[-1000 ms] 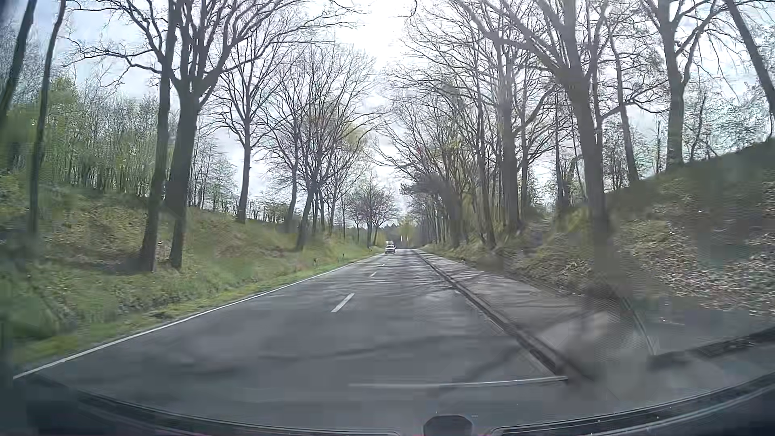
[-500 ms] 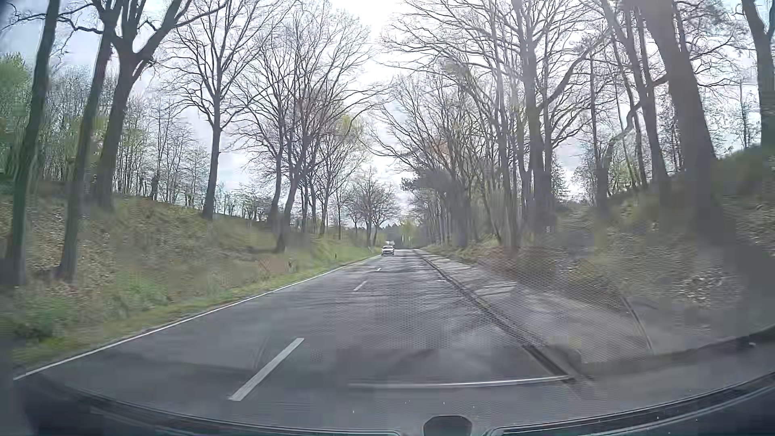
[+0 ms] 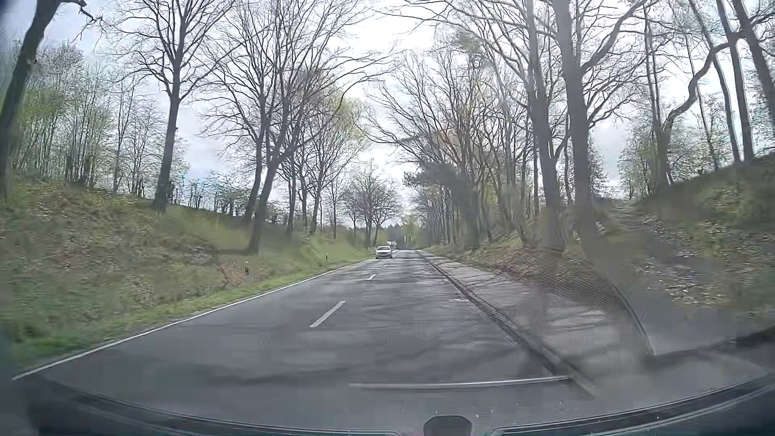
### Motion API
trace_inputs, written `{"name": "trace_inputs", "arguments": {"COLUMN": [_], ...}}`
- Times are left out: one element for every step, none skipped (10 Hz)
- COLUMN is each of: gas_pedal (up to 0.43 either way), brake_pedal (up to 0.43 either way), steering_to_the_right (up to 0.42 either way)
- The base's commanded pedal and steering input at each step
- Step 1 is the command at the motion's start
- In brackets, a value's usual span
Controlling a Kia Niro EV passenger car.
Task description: Follow the waypoints while adhering to traffic rules and regulations
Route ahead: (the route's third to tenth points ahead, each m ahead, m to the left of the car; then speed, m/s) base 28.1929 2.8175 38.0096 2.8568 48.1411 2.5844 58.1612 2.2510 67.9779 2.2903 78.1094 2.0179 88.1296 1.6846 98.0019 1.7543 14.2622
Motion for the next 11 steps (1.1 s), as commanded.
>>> {"name": "trace_inputs", "arguments": {"gas_pedal": [0.197,0.197,0.197,0.197,0.197,0.197,0.197,0.197,0.197,0.197,0.197], "brake_pedal": [0.0,0.006,0.0,0.0,0.0,0.006,0.0,0.0,0.0,0.0,0.0], "steering_to_the_right": [-0.003,-0.003,-0.003,-0.003,-0.003,-0.004,-0.004,-0.004,-0.003,-0.003,-0.003]}}
